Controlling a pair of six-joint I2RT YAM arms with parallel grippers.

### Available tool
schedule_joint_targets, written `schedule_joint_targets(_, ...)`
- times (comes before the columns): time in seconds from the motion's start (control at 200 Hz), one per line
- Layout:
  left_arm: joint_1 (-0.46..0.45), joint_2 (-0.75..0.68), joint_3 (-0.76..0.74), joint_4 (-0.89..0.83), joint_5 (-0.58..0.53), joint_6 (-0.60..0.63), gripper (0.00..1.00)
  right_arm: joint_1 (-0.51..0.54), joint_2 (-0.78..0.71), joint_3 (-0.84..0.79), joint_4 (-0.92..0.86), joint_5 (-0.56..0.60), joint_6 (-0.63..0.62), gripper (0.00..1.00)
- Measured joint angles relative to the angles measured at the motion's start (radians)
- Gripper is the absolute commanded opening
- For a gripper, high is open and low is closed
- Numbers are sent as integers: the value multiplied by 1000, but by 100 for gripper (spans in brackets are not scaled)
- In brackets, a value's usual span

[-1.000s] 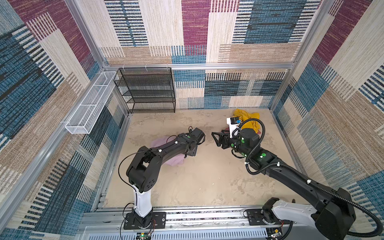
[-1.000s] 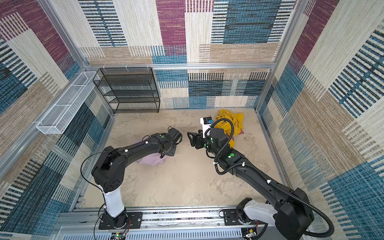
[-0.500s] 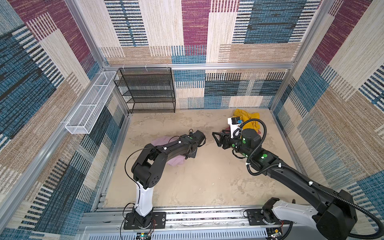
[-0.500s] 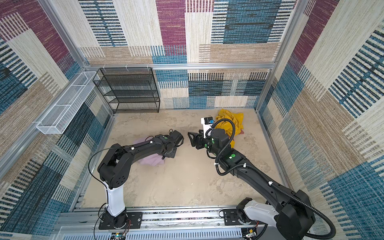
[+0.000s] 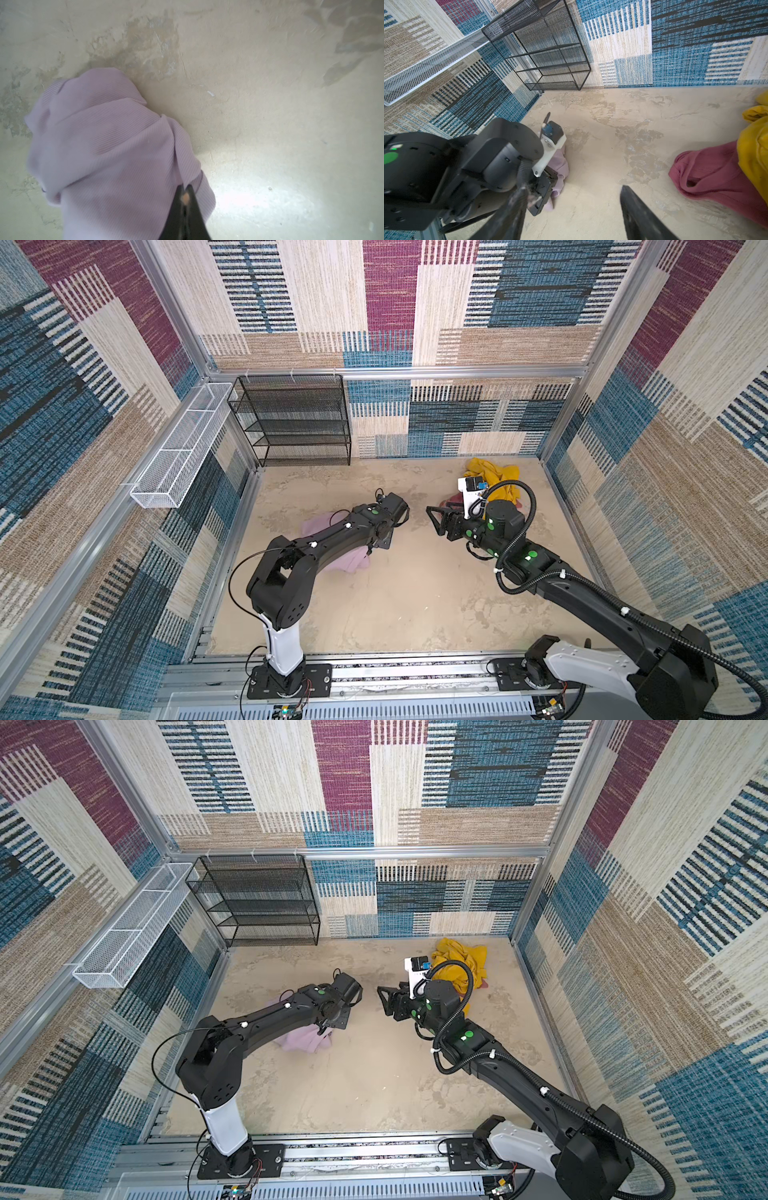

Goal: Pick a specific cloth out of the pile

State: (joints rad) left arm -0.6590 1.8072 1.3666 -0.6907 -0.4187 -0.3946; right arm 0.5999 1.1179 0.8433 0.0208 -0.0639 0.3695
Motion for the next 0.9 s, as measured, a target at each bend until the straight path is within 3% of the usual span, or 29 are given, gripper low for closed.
schedule_joint_targets(0.2,97,-109,-60,14,5,0,0,0,-6,-3,0,-6,3,73)
schedule_joint_targets(0.491,312,-217,-178,43,56,0,0,-2,11,-3,0,-13,3,73)
schedule_joint_targets(0.896,438,-91,-176,103,122,-6,0,-4,56,31,1,-15,2,73)
